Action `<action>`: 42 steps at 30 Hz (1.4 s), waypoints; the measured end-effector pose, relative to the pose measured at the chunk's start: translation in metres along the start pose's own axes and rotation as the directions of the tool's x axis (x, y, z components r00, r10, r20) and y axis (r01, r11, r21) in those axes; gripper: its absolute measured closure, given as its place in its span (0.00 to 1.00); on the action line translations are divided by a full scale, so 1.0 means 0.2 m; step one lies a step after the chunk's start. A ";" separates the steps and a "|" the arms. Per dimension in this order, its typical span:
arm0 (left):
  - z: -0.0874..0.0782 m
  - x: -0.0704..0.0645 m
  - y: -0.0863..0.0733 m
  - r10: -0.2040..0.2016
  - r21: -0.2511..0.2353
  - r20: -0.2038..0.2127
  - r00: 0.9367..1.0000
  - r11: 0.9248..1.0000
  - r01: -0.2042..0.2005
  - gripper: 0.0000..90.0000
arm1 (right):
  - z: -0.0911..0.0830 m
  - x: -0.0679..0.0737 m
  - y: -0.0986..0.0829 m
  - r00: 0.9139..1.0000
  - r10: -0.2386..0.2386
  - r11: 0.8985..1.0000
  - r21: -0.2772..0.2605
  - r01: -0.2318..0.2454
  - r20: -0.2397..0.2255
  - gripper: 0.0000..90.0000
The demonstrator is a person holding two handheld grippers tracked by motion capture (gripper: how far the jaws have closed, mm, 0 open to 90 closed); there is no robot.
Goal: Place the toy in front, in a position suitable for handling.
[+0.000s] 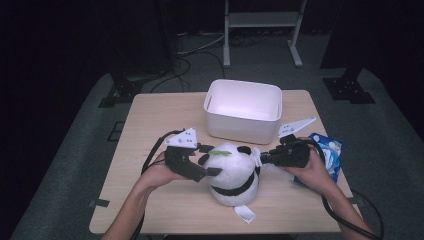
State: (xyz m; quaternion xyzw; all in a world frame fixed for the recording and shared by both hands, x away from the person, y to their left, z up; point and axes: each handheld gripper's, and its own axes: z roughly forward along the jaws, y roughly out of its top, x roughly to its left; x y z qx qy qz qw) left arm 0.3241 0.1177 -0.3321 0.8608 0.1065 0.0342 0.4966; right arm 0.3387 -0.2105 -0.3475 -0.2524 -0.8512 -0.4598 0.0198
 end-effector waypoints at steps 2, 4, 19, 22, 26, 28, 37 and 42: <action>0.01 0.00 0.01 0.003 0.000 0.000 1.000 1.000 -0.003 0.29 | -0.03 0.01 0.03 1.000 -0.011 1.000 -0.014 0.011 -0.001 0.96; 0.03 0.00 0.02 0.001 -0.002 0.000 1.000 1.000 -0.001 0.29 | -0.07 0.05 0.07 0.999 -0.033 0.999 -0.031 0.033 -0.003 0.96; 0.09 -0.01 0.05 0.013 -0.001 0.004 1.000 1.000 -0.013 0.29 | 0.00 0.24 0.40 0.980 -0.199 0.977 0.074 0.198 0.011 0.96; 0.09 -0.01 0.05 0.011 0.001 0.006 1.000 1.000 -0.011 0.29 | 0.06 0.27 0.44 0.976 -0.219 0.971 0.101 0.218 -0.001 0.96; 0.08 0.00 0.04 0.004 0.005 0.007 1.000 1.000 -0.004 0.28 | 0.11 0.28 0.48 0.972 -0.237 0.964 0.121 0.236 -0.008 0.96; 0.07 0.01 0.03 -0.005 0.000 0.010 1.000 1.000 0.005 0.28 | 0.12 0.28 0.49 0.972 -0.236 0.964 0.126 0.235 -0.012 0.96; 0.09 0.02 0.04 -0.016 0.002 0.006 1.000 1.000 0.016 0.29 | 0.11 0.25 0.48 0.975 -0.221 0.969 0.110 0.221 -0.008 0.96; 0.09 0.04 0.04 -0.023 0.006 0.008 1.000 1.000 0.023 0.29 | 0.06 0.20 0.43 0.981 -0.194 0.977 0.086 0.193 0.006 0.95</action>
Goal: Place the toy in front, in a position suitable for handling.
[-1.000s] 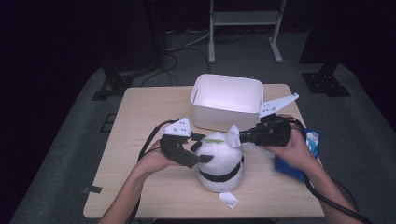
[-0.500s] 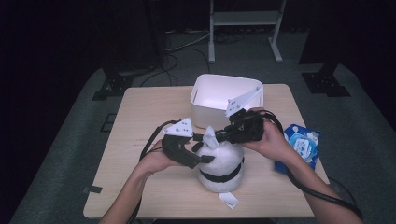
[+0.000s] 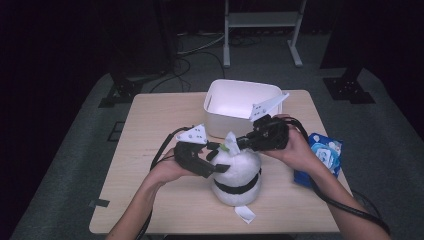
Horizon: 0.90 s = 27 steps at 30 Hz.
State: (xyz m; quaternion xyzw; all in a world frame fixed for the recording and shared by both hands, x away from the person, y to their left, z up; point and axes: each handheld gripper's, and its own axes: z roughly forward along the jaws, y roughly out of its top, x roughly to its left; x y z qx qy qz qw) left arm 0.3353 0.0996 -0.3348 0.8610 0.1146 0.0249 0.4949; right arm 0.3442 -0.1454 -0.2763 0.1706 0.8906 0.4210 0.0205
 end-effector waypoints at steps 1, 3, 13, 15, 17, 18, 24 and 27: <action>0.00 0.00 0.00 -0.001 -0.001 0.000 1.000 1.000 0.001 0.29 | -0.01 -0.01 -0.01 1.000 0.006 1.000 -0.005 -0.006 0.000 0.95; 0.00 0.01 0.00 -0.003 -0.003 0.003 1.000 1.000 0.003 0.29 | -0.02 -0.02 -0.04 1.000 0.023 0.999 -0.025 -0.023 0.002 0.95; 0.00 -0.01 0.00 0.004 -0.001 -0.003 1.000 1.000 -0.004 0.29 | -0.11 -0.06 -0.18 0.998 0.069 0.993 -0.094 -0.069 -0.007 0.95; 0.00 -0.01 0.00 0.003 -0.002 -0.005 1.000 1.000 -0.003 0.28 | -0.13 -0.07 -0.20 0.997 0.079 0.992 -0.101 -0.079 -0.004 0.95; 0.00 -0.01 0.00 0.002 -0.002 -0.007 1.000 1.000 -0.002 0.28 | -0.15 -0.08 -0.23 0.996 0.089 0.990 -0.106 -0.088 0.006 0.95; -0.01 -0.01 0.00 0.003 -0.002 -0.008 1.000 1.000 -0.003 0.28 | -0.16 -0.08 -0.25 0.995 0.097 0.990 -0.104 -0.095 0.019 0.95; -0.02 -0.01 -0.01 0.004 0.001 -0.010 1.000 1.000 -0.004 0.28 | -0.19 -0.17 -0.42 0.980 0.181 0.982 -0.071 -0.176 0.081 0.95; -0.02 -0.01 -0.01 0.010 0.006 -0.011 1.000 1.000 -0.010 0.28 | -0.20 -0.23 -0.53 0.964 0.232 0.973 -0.054 -0.226 0.130 0.95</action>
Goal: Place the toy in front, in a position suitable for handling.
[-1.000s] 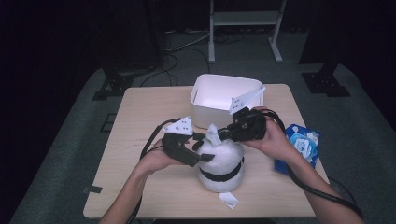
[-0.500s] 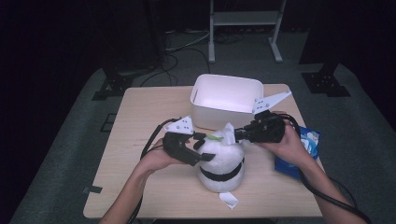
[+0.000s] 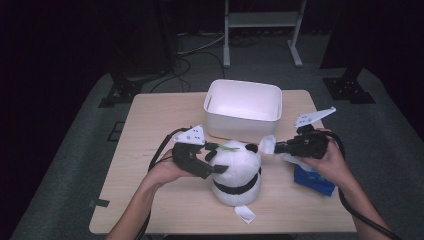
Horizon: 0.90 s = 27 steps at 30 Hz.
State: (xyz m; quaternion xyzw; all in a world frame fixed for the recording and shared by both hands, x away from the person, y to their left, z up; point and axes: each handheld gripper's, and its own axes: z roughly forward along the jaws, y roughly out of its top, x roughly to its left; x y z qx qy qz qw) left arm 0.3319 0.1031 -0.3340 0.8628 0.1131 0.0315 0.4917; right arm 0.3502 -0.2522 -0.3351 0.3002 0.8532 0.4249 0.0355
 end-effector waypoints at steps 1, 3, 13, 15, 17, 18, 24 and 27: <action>0.00 0.00 0.00 0.000 0.002 -0.001 1.000 1.000 0.000 0.28 | -0.01 -0.03 -0.03 1.000 0.016 1.000 0.006 -0.016 0.022 0.95; 0.00 0.00 0.00 0.000 0.004 -0.002 1.000 1.000 0.000 0.28 | -0.02 -0.09 -0.09 0.997 0.052 0.998 0.018 -0.054 0.062 0.95; 0.00 0.00 0.01 -0.001 0.012 -0.007 1.000 1.000 0.001 0.27 | -0.12 -0.29 -0.30 0.961 0.175 0.982 0.040 -0.187 0.214 0.95; 0.00 0.00 0.01 0.002 0.014 -0.007 1.000 1.000 -0.001 0.27 | -0.12 -0.32 -0.33 0.954 0.192 0.977 0.042 -0.207 0.230 0.95; 0.00 0.00 0.02 0.000 0.015 -0.007 1.000 1.000 0.000 0.27 | -0.12 -0.35 -0.37 0.947 0.210 0.973 0.043 -0.227 0.243 0.94; 0.00 0.00 0.02 0.001 0.016 -0.007 1.000 1.000 -0.001 0.27 | -0.12 -0.36 -0.38 0.945 0.215 0.972 0.044 -0.232 0.245 0.93; 0.00 0.00 0.02 -0.001 0.021 -0.005 1.000 1.000 0.001 0.27 | -0.10 -0.40 -0.44 0.938 0.238 0.964 0.056 -0.260 0.253 0.85; 0.00 0.00 0.02 0.001 0.025 -0.006 1.000 1.000 -0.001 0.27 | -0.10 -0.40 -0.45 0.934 0.246 0.961 0.057 -0.269 0.258 0.81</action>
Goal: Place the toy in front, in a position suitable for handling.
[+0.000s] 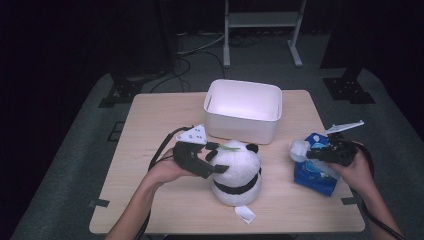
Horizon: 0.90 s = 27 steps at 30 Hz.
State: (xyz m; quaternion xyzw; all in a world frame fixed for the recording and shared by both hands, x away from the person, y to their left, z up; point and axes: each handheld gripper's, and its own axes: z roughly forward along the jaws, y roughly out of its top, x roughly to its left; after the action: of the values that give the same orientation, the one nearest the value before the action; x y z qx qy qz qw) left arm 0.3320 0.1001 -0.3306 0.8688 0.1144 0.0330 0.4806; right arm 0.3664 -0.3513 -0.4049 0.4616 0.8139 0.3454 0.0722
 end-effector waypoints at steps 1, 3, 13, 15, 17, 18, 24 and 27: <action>0.00 0.00 0.00 0.001 0.002 0.000 1.000 1.000 -0.001 0.27 | 0.00 0.00 0.00 1.000 -0.002 1.000 -0.001 0.002 0.001 0.79; 0.00 0.00 0.00 0.000 0.002 0.000 1.000 1.000 0.000 0.27 | -0.01 0.00 0.00 1.000 -0.005 1.000 -0.003 0.005 -0.008 0.76; 0.00 0.00 0.01 0.002 0.004 0.000 1.000 1.000 -0.002 0.27 | -0.06 0.02 0.03 1.000 -0.022 1.000 -0.014 0.022 -0.010 0.74; 0.00 0.00 0.01 0.003 0.005 0.001 1.000 1.000 -0.003 0.27 | -0.07 0.03 0.04 1.000 -0.028 0.999 -0.016 0.028 -0.009 0.74; 0.00 0.00 0.01 0.003 0.005 0.001 1.000 1.000 -0.003 0.27 | -0.08 0.03 0.05 0.999 -0.031 0.999 -0.017 0.031 -0.010 0.74; 0.00 0.00 0.01 0.002 0.005 0.001 1.000 1.000 -0.002 0.27 | -0.08 0.04 0.05 0.999 -0.033 0.999 -0.016 0.033 -0.012 0.74; 0.00 0.00 0.01 0.003 0.008 0.001 1.000 1.000 -0.003 0.26 | -0.10 0.06 0.07 0.998 -0.054 0.998 -0.013 0.054 -0.021 0.75; 0.00 0.00 0.01 0.003 0.008 0.000 1.000 1.000 -0.003 0.26 | -0.10 0.08 0.08 0.998 -0.060 0.998 -0.013 0.059 -0.035 0.75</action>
State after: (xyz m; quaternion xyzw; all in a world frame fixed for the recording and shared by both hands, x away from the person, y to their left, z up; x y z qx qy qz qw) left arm 0.3321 0.0992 -0.3292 0.8709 0.1132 0.0330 0.4771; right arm 0.3600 -0.3424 -0.3770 0.4306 0.8263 0.3561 0.0710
